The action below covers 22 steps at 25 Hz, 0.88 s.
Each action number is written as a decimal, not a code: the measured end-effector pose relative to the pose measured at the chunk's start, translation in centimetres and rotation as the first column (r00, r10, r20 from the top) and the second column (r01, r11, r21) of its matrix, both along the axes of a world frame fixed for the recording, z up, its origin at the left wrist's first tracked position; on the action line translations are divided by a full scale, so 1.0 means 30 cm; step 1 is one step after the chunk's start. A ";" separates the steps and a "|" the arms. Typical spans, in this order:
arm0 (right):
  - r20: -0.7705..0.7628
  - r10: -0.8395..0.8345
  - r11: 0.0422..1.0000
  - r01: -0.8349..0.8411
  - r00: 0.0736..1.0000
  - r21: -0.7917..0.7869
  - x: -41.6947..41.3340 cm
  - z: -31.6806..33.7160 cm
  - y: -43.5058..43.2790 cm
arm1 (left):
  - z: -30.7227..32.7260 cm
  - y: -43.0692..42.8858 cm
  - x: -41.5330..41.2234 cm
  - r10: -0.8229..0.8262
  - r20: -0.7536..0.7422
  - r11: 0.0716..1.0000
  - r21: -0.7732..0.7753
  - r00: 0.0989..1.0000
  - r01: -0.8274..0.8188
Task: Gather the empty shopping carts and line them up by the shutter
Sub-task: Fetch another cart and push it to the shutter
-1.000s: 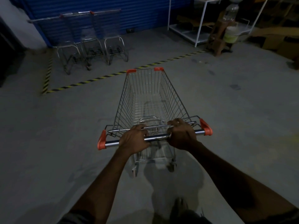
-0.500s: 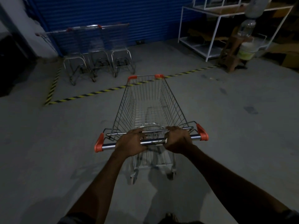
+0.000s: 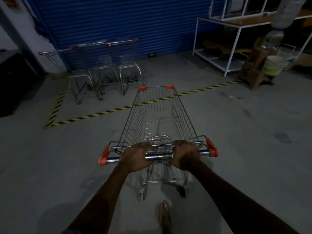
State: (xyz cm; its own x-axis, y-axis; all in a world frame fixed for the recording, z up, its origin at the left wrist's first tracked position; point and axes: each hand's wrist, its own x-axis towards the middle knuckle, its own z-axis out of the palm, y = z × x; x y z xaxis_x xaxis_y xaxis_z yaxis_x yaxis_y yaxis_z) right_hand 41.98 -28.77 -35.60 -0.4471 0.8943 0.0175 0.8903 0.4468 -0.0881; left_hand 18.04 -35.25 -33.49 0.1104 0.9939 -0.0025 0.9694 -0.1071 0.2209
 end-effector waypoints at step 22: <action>0.031 -0.026 1.000 0.026 0.999 -0.001 -0.202 0.077 1.723 | -0.027 1.833 -0.223 -0.046 0.018 0.998 0.032 0.999 0.045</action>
